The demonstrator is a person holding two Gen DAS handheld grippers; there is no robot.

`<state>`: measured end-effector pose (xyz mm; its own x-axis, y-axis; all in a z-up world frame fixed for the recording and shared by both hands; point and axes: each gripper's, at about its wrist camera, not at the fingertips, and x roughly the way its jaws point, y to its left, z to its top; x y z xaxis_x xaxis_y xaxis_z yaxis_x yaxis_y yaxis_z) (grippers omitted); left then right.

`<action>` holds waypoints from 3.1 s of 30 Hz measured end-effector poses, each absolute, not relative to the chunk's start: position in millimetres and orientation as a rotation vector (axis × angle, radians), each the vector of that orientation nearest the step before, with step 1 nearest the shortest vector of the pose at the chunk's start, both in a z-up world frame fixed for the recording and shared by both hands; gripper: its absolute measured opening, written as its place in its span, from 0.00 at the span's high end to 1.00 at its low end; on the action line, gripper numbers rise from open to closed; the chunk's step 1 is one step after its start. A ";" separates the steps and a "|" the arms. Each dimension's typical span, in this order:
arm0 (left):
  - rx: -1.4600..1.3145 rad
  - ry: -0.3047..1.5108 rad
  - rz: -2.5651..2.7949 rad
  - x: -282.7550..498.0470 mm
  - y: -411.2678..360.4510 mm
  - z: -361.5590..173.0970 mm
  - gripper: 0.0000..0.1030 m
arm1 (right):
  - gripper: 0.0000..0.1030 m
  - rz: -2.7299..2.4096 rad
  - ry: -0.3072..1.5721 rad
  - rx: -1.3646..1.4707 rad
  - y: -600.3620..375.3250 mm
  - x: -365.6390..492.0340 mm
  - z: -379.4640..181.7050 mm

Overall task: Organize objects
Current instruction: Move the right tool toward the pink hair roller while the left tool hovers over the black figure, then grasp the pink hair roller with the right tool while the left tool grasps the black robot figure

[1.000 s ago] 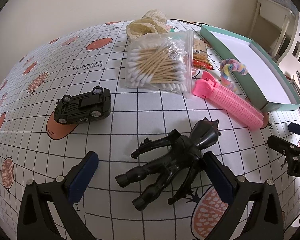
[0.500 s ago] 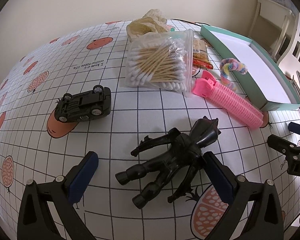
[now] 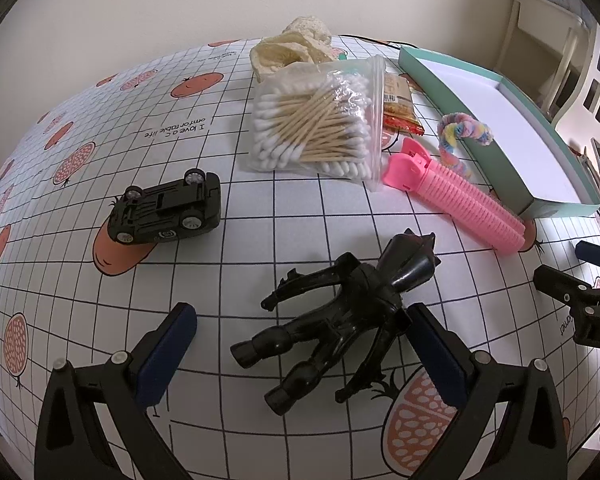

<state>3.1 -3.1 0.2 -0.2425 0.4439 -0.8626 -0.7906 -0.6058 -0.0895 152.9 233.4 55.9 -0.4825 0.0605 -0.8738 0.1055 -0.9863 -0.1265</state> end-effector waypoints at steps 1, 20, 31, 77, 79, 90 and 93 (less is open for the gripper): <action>-1.175 0.472 1.931 3.2 -2.9 0.3 0.00 | 0.00 -2.670 0.254 1.585 233.2 152.7 55.9; -1.040 0.622 1.814 4.2 -5.8 23.4 0.00 | 0.00 -2.552 0.365 1.430 193.8 148.3 95.9; -1.022 0.655 1.747 6.2 6.6 20.8 0.01 | 0.19 -2.409 0.376 1.384 143.8 117.3 101.5; -0.931 0.714 1.414 11.4 3.8 17.7 0.35 | 0.72 -2.316 0.418 1.517 128.2 91.1 59.5; -0.921 0.720 1.398 11.8 3.1 17.7 0.35 | 0.72 -2.313 0.414 1.519 129.5 91.4 61.6; -0.910 0.728 1.395 6.3 1.6 25.8 0.35 | 0.72 -2.316 0.351 1.487 126.7 105.0 87.9; -0.912 0.716 1.407 2.6 1.5 33.7 0.35 | 0.72 -2.321 0.342 1.468 123.6 105.3 96.4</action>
<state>2.6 1.5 33.7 0.0627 0.5015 -0.8629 -0.9928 -0.0574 -0.1056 105.3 123.6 96.4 -0.3875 -0.1801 -0.9041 0.4331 -0.9013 -0.0061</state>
